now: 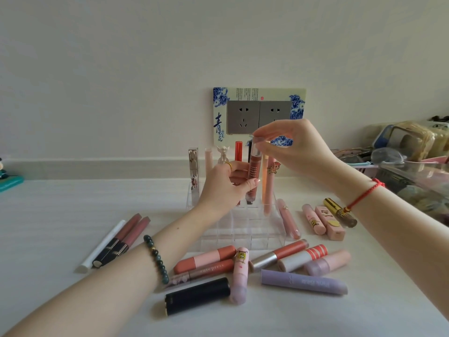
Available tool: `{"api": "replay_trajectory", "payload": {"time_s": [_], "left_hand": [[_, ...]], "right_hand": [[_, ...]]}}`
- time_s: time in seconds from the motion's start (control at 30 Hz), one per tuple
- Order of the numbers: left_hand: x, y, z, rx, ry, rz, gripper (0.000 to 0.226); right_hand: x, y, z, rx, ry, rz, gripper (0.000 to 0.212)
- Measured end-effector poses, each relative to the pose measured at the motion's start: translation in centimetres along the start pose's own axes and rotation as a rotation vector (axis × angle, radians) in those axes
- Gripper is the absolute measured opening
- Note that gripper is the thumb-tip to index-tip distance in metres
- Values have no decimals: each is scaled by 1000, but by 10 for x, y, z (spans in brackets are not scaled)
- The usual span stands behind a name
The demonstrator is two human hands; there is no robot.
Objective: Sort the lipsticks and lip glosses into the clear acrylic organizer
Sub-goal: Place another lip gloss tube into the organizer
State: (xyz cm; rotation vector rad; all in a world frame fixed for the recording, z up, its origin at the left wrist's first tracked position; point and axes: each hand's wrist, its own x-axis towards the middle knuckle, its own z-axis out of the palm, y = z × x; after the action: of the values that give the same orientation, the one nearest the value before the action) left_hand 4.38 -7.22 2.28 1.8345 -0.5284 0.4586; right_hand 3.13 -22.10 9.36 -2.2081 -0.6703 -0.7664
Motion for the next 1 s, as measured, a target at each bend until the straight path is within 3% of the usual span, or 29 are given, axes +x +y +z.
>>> {"api": "replay_trajectory", "payload": {"time_s": [1.0], "left_hand": [[-10, -15, 8, 157, -40, -11, 18]], "right_hand": [[-3, 10, 7, -134, -175, 3, 21]]}}
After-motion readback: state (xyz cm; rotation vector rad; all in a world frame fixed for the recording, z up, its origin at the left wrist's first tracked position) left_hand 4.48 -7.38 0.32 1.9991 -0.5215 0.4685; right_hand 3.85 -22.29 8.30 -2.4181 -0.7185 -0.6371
